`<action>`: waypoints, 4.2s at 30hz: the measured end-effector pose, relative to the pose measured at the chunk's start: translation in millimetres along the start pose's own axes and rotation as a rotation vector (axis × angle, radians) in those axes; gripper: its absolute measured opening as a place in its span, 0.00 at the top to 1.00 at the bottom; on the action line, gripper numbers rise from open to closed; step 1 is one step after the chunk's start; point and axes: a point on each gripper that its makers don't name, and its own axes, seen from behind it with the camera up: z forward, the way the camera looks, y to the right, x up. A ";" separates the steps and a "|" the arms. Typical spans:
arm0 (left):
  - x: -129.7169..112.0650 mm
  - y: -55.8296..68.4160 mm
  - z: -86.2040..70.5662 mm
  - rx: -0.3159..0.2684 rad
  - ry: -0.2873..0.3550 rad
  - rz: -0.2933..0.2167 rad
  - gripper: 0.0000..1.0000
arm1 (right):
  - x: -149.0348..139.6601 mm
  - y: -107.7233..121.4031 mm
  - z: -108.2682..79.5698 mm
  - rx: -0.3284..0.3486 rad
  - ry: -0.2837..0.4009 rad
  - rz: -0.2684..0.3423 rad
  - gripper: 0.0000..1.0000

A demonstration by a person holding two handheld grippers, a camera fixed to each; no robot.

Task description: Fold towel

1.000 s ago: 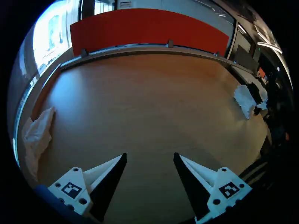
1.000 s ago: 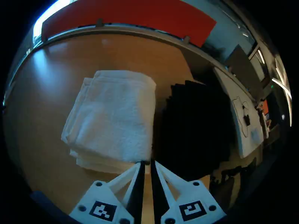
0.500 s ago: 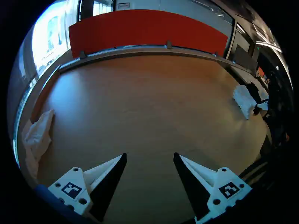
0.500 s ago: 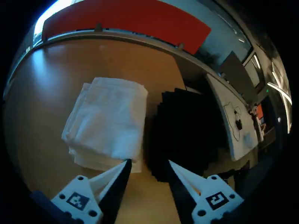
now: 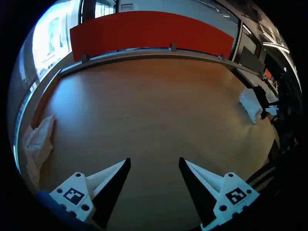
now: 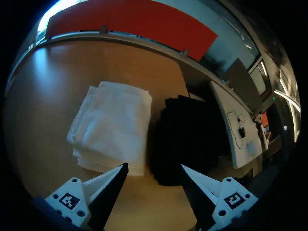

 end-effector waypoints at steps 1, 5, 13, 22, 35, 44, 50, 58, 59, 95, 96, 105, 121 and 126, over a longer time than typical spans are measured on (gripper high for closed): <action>0.4 0.1 0.2 0.000 0.001 0.000 0.07 | 2.0 -1.3 -0.8 0.003 0.007 0.006 0.04; 2.5 0.6 1.1 -0.001 0.007 -0.002 0.07 | 12.2 -4.2 -4.2 0.004 0.046 0.030 0.04; 15.2 -3.2 0.5 0.018 0.049 -0.017 0.07 | 50.6 -7.5 -21.9 -0.013 0.204 0.112 0.04; 43.3 -13.2 -1.4 0.063 0.149 -0.034 0.07 | 88.8 -17.3 -40.5 0.008 0.367 0.220 0.04; 104.8 -37.2 -12.0 0.130 0.363 -0.118 0.07 | 149.1 -33.3 -77.4 0.037 0.585 0.309 0.04; 133.3 -51.4 -25.0 0.181 0.487 -0.117 0.07 | 201.4 -60.5 -114.6 0.080 0.739 0.349 0.03; 140.7 -52.4 -28.8 0.185 0.520 -0.122 0.07 | 223.6 -88.9 -130.2 0.117 0.799 0.348 0.02; 156.7 -56.0 -42.5 0.202 0.580 -0.098 0.07 | 253.2 -125.6 -151.2 0.168 0.863 0.355 0.01; 158.6 -56.5 -44.2 0.203 0.588 -0.098 0.07 | 256.7 -129.7 -153.9 0.174 0.869 0.358 0.01; 140.0 -90.3 -17.8 0.243 0.761 -0.074 0.08 | 269.5 -219.7 -167.1 0.221 0.865 0.310 0.00; 137.1 -92.0 -15.9 0.243 0.764 -0.075 0.08 | 269.3 -221.2 -165.6 0.221 0.863 0.311 0.00; 111.7 -109.2 2.4 0.259 0.797 -0.075 0.08 | 266.8 -226.4 -151.8 0.205 0.857 0.333 0.00; 96.7 -120.3 21.0 0.266 0.871 -0.038 0.08 | 243.2 -227.5 -122.6 0.166 0.876 0.338 0.00; 91.6 -128.2 23.0 0.279 0.874 -0.045 0.08 | 240.3 -230.1 -120.6 0.166 0.875 0.336 0.00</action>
